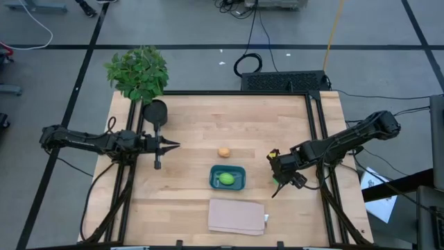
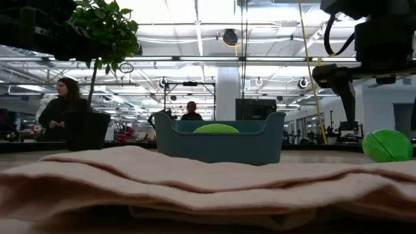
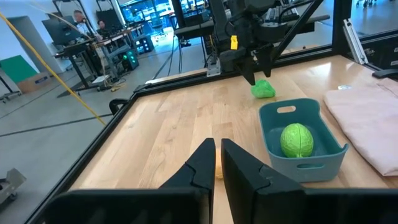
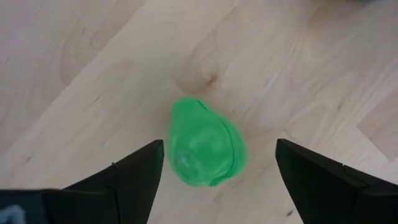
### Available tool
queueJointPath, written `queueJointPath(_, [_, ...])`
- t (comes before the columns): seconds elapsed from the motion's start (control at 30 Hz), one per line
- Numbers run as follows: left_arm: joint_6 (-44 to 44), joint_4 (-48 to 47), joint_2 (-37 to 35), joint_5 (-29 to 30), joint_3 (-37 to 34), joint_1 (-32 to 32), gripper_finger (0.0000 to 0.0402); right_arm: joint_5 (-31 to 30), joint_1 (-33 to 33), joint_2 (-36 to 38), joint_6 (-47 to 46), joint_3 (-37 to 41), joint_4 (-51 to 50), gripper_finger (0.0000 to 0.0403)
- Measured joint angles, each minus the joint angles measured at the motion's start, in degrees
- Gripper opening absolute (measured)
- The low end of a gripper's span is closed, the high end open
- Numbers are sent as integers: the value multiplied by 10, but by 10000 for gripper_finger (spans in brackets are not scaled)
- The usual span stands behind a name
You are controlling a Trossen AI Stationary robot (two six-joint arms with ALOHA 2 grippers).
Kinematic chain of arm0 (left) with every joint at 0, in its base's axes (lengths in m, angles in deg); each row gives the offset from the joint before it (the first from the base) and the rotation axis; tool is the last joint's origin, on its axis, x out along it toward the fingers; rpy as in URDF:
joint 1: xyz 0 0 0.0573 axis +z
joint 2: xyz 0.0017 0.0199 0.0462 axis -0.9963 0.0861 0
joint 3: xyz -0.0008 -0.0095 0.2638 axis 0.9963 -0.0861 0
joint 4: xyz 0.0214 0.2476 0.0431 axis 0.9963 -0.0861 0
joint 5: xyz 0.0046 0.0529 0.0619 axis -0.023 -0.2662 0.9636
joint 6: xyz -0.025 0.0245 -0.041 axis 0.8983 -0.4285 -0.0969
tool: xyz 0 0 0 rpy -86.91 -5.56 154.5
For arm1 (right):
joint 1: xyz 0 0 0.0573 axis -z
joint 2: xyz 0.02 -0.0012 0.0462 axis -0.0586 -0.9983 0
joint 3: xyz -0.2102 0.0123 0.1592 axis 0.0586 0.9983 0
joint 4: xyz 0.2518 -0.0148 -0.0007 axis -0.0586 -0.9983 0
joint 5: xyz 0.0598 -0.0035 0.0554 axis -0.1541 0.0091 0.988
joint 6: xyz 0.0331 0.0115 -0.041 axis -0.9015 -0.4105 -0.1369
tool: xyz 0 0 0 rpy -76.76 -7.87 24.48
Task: Pick and placing Produce into tupperware
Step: Put the green pear into the blue bin
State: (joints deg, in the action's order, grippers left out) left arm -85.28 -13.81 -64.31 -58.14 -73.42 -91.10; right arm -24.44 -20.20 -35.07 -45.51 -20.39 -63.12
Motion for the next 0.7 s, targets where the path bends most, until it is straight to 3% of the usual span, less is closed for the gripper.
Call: queueJointPath(0.7, [-2, -11, 0, 0, 0, 0, 31, 15, -5, 0, 44, 22, 36, 325])
